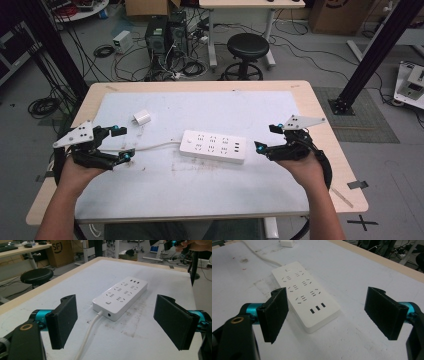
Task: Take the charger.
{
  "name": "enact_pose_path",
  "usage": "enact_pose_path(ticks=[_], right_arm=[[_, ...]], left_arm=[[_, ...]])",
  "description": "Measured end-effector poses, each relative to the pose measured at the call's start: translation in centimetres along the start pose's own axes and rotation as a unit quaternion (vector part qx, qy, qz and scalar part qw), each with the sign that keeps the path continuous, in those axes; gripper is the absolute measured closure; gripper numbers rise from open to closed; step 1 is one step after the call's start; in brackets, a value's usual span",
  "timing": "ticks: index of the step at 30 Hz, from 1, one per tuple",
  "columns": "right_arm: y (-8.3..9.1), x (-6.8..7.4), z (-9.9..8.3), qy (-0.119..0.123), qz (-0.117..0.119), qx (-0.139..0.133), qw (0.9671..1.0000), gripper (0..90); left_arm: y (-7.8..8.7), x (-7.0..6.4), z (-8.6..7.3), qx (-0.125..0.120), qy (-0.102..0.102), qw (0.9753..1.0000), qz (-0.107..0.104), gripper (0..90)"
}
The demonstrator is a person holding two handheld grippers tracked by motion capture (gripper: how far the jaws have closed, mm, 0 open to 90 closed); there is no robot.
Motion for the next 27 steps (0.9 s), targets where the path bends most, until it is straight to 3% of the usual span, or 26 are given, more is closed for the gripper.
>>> enact_pose_path(ticks=[10, 19, 27], right_arm=[[0.7, 0.1, 0.2, -0.001, -0.004, -0.004, 1.0, 19.9], [0.9, 0.5, 0.3, 0.005, -0.003, -0.009, 0.9999, 19.9], [0.7, 0.8, 0.3, 0.008, -0.001, -0.005, 1.0, 19.9]], left_arm=[[-0.1, 0.5, 0.1, 0.004, 0.008, 0.9999, 0.008, 19.2], [0.2, 0.4, 0.5, 0.003, 0.002, 0.9999, 0.01, 19.3], [1.0, 0.6, 0.9, 0.01, -0.004, 0.9994, 0.034, 19.2]])
Point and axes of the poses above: each handheld gripper's, and its own axes: y roughly backward along the jaws, z roughly out of its top, x roughly to its left, the point moved 8 cm from there along -y, roughly forward along the jaws, and after that the axes turned 8 degrees about x, right-handed, at the moved point
